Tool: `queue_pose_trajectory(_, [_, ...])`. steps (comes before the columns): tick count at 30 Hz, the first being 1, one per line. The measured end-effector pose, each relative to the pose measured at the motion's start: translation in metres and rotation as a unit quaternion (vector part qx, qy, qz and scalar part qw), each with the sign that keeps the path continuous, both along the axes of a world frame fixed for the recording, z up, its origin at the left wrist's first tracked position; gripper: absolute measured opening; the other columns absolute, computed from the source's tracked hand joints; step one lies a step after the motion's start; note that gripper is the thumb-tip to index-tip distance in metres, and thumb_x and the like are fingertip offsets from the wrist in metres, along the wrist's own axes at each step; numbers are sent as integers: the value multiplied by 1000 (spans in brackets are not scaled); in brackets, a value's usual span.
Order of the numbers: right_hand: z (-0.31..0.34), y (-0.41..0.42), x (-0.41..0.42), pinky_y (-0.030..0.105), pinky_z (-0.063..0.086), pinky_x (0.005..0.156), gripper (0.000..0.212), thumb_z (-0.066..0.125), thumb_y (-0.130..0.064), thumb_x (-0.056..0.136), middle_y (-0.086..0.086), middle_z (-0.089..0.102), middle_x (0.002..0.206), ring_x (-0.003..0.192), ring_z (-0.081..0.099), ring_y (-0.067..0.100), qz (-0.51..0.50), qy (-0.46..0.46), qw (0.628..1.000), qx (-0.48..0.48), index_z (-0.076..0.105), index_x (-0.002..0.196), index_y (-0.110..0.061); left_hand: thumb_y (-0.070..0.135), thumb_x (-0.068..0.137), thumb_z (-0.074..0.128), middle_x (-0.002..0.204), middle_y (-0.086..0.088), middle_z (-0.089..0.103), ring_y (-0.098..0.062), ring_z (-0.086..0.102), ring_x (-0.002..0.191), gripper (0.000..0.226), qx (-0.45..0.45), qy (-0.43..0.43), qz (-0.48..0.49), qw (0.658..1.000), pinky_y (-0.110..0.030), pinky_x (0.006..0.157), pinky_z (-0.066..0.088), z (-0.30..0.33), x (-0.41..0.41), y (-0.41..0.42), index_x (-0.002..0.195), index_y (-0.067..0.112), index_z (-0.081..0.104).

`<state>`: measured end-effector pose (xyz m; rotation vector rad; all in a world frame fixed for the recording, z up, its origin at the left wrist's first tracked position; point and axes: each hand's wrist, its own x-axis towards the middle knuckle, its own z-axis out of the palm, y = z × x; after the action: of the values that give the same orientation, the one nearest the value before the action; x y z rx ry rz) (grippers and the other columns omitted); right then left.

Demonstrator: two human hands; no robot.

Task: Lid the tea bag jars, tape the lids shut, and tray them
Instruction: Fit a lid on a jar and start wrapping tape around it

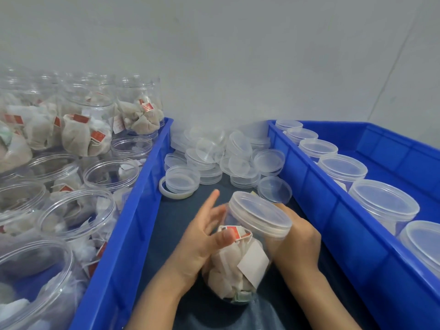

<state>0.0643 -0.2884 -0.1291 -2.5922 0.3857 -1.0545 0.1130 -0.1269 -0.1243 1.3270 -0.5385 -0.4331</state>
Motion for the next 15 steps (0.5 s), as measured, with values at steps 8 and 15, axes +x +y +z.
queue_pose_trajectory(8, [-1, 3, 9, 33, 34, 60, 21, 57, -16, 81, 9, 66, 85, 77, 58, 37, -60, 24, 997, 33, 64, 99, -8, 17, 82, 65, 112, 19, 67, 0, 58, 110, 36, -35, -102, 208, 972, -20, 89, 47, -5, 2, -5, 109, 39, 62])
queue_pose_trajectory(15, [-3, 8, -2, 38, 47, 80, 51, 65, -15, 76, -2, 60, 114, 100, 58, 25, 59, 66, 990, 112, 51, 126, -17, 46, 54, 84, 124, 10, 60, -4, 53, 117, 91, 41, -146, 222, 963, -28, 98, 44, -7, -11, -18, 133, 23, 45])
